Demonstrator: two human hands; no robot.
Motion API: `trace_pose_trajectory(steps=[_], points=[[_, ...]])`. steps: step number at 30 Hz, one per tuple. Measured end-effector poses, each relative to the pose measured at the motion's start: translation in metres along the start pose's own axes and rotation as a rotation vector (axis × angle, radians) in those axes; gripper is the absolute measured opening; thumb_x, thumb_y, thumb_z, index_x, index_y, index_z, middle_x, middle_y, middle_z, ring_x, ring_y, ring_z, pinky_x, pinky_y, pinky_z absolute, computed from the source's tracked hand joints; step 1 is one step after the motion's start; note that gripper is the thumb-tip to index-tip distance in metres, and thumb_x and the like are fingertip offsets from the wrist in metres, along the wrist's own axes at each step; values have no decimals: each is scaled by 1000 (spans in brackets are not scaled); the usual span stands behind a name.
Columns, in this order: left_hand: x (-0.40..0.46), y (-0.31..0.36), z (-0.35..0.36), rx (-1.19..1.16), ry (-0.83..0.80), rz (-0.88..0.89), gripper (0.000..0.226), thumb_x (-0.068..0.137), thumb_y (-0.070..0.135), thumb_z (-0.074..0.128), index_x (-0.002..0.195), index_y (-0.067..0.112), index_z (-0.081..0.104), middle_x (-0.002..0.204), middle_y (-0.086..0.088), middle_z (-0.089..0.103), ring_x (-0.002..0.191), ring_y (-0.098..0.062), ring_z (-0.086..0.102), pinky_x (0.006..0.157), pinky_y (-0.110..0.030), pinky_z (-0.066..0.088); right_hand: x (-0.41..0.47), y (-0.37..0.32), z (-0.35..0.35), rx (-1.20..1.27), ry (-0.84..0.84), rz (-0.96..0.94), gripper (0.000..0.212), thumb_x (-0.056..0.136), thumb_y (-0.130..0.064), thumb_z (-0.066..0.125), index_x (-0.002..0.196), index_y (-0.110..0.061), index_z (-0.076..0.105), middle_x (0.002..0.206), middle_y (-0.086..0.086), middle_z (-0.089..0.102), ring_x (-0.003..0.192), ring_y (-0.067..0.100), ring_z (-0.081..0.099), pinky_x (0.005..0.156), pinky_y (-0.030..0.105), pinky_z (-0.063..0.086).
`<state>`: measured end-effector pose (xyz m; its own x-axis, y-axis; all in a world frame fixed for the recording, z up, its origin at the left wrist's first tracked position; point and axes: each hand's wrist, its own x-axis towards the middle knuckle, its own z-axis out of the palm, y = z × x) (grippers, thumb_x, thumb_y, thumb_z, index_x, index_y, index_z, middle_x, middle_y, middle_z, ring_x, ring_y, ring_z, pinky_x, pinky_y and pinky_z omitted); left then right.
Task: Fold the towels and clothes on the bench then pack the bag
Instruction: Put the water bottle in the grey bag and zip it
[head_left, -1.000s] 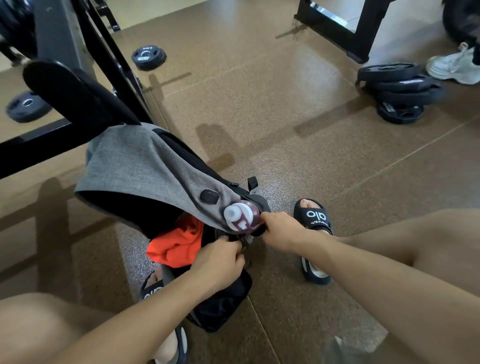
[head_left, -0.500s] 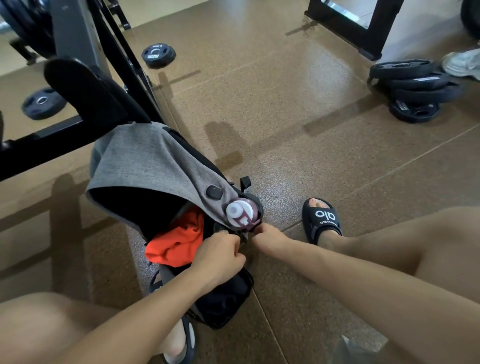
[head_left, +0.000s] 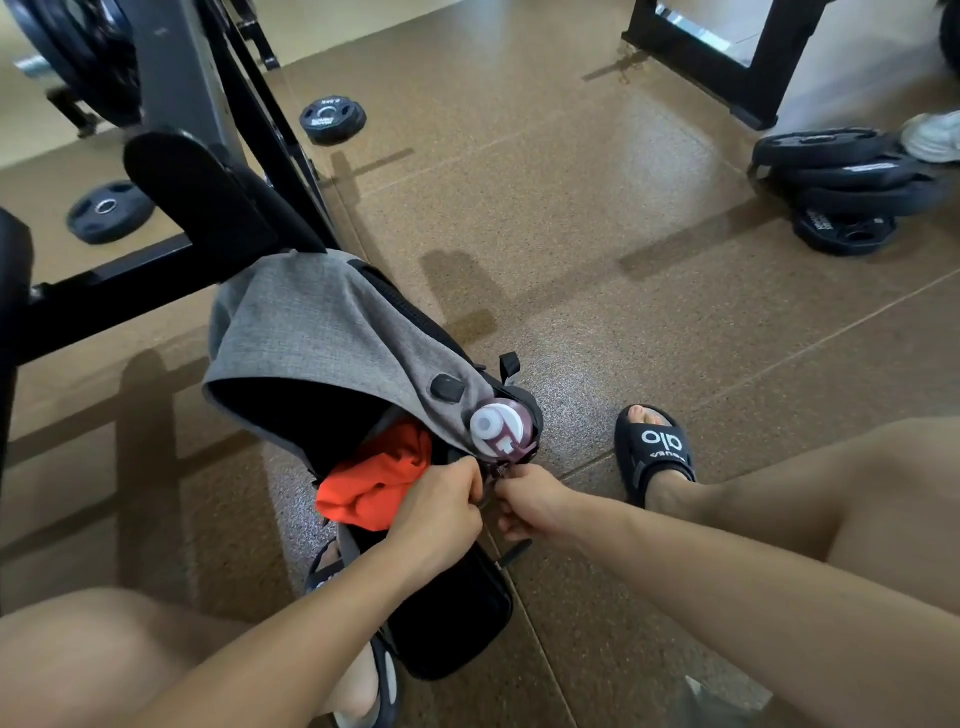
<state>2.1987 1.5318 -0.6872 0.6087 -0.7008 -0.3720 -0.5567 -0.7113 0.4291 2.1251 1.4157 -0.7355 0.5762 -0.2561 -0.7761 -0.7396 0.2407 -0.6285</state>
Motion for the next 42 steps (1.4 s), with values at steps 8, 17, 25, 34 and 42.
trace_pose_trajectory(steps=[8, 17, 25, 34, 42], points=[[1, 3, -16, 38, 117, 36, 26, 85, 30, 66, 106, 16, 61, 102, -8, 71, 101, -31, 66, 77, -40, 51, -60, -68, -12, -556, 8, -310, 20, 90, -10, 46, 76, -6, 61, 53, 12, 60, 33, 16, 53, 39, 21, 47], [-19, 13, -32, 134, 215, 103, 19, 92, 33, 55, 108, 22, 59, 110, -7, 69, 105, -34, 64, 72, -39, 45, -83, -83, -20, -687, -111, -390, 24, 92, -11, 47, 73, -6, 60, 50, 8, 62, 42, 17, 61, 53, 26, 57], [-22, 1, -26, 70, 259, 200, 12, 96, 30, 57, 93, 19, 59, 102, -6, 63, 96, -31, 63, 74, -43, 50, -71, -61, -24, -945, -26, -504, 27, 86, -17, 64, 109, -5, 55, 101, 13, 63, 87, 24, 53, 65, 27, 32], [-25, -11, -24, -17, 216, 192, 30, 94, 25, 63, 75, 28, 40, 86, 0, 55, 88, -28, 59, 71, -39, 42, -49, -41, -5, -1209, 273, -799, 25, 94, -28, 54, 114, -14, 53, 109, 12, 65, 98, 38, 63, 66, 38, 40], [-46, -8, -17, 236, 156, -20, 62, 80, 62, 66, 119, 20, 45, 119, -1, 54, 109, -25, 58, 78, -39, 47, -36, -36, -2, -1212, 317, -917, 25, 97, -33, 51, 113, -18, 62, 104, 12, 66, 97, 38, 62, 63, 37, 33]])
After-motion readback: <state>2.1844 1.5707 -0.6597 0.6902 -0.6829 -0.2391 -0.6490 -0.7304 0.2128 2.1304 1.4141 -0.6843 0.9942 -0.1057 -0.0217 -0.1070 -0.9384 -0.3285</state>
